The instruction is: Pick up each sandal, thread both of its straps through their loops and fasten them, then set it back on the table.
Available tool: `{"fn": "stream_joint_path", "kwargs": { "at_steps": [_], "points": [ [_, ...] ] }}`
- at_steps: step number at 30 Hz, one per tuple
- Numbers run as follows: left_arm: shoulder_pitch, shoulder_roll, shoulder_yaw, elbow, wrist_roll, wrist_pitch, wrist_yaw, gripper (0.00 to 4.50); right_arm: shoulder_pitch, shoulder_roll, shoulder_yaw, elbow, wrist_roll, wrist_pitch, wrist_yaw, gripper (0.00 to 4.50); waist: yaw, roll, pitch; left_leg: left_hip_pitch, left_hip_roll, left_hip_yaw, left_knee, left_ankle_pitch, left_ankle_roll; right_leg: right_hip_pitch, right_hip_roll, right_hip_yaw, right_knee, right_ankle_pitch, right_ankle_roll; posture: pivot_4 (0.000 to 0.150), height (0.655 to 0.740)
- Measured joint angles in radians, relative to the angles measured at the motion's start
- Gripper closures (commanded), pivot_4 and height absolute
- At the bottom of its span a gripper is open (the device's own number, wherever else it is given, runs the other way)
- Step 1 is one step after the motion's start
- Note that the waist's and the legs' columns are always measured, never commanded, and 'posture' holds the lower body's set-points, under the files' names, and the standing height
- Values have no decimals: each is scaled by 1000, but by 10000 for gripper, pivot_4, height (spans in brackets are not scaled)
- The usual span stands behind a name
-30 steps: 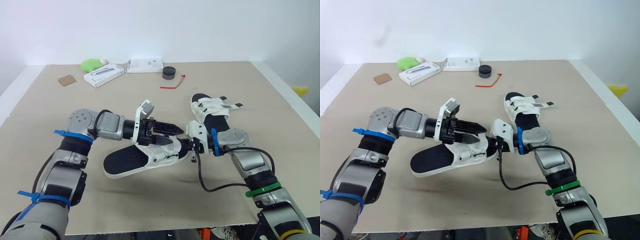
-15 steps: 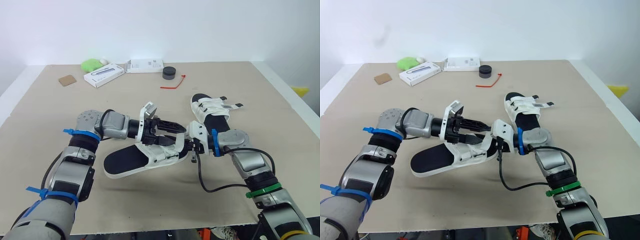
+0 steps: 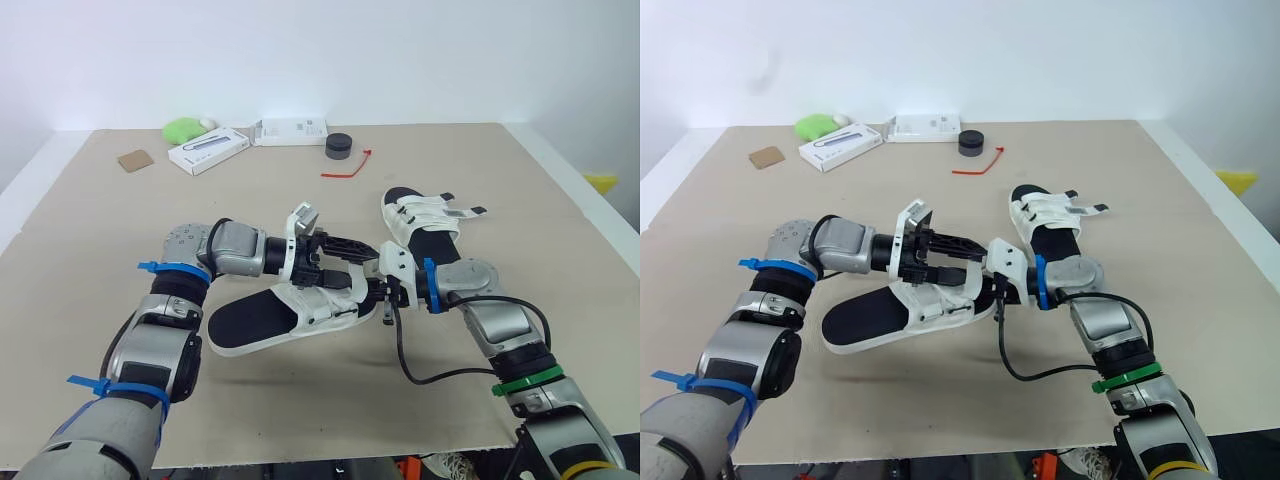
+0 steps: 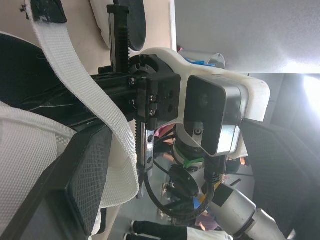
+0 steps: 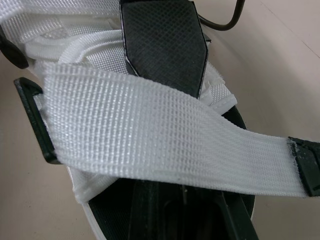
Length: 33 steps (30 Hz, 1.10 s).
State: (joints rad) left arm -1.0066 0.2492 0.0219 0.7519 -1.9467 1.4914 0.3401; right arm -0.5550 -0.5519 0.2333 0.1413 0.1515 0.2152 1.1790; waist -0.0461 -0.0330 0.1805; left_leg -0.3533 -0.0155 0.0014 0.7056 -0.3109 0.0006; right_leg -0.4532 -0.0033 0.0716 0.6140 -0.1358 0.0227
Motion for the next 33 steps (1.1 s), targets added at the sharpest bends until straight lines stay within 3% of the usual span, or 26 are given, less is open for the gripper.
{"fn": "stream_joint_path", "kwargs": {
  "at_steps": [10, 12, 13, 14, 15, 17, 20, 22, 29, 33],
  "points": [
    [15, -38, 60, -21, 2, -54, 33, 3582, 0, 0, 0, -1, 0, 1, -2, 45000, 0, 0, 0, 0, 0, 0, 0, 0, -1, 0, 0, 0, 0, -1, 2, 1500, 7400],
    [20, -40, 65, -26, 0, -55, 44, 8812, 0, -1, 0, -1, 0, 1, -2, 45000, 0, 0, 0, 0, 0, -1, 0, 0, -1, 0, 0, 0, 0, -1, 3, 1500, 7400],
    [24, -40, 68, -28, -2, -55, 45, 9202, 0, -1, 0, -1, 0, 2, -2, 45000, 0, 0, 0, 0, 0, 0, 0, 0, -1, 0, 0, 0, 0, -1, 3, 1500, 7400],
    [37, -40, 71, -33, -6, -58, 56, 16585, 0, -1, 0, -1, 0, 1, -2, 45000, 0, 0, 0, 0, 0, -1, 0, 1, -1, 0, 0, 0, 0, -1, 3, 1500, 7400],
    [39, -40, 73, -33, -6, -61, 60, 17969, 0, -1, 1, -1, 0, 2, -2, 45000, 0, 0, 0, 0, 0, -1, 0, 1, -1, 0, 0, 0, 0, -1, 3, 1500, 7400],
    [39, -38, 73, -36, -6, -67, 71, 25135, 0, -1, 1, -1, 0, 1, -2, 45000, 0, 0, 0, 0, 0, -1, 0, 1, -1, 0, 0, 0, 0, -1, 3, 1500, 7400],
    [47, -46, 72, -36, -6, -68, 90, 39475, 0, -1, 1, -1, 0, 1, -2, 45000, 0, 0, 0, 0, 0, -1, 0, 1, -1, 0, 0, 0, 0, -1, 3, 1500, 7400],
    [48, -46, 73, -36, -6, -75, 99, 43793, 0, -1, 1, -1, 0, 1, -1, 45000, 0, 0, 0, 0, 0, -1, 0, 1, -1, 0, 0, 0, 0, -1, 3, 1500, 7400],
    [60, -44, 76, -58, -4, -90, 115, 43793, 0, -1, 1, -1, 0, 0, -1, 45000, 0, 0, 0, 0, 0, -1, 0, 1, -1, 0, 0, 0, -1, -1, 3, 1500, 7400],
    [86, -4, 64, -187, 124, -91, 20, 43793, -1, -1, 1, -1, 0, -1, 2, 45000, 0, 0, 0, -1, 0, -1, -1, 1, -2, 0, 0, 0, -1, -1, 4, 1500, 7400]
  ]
}}
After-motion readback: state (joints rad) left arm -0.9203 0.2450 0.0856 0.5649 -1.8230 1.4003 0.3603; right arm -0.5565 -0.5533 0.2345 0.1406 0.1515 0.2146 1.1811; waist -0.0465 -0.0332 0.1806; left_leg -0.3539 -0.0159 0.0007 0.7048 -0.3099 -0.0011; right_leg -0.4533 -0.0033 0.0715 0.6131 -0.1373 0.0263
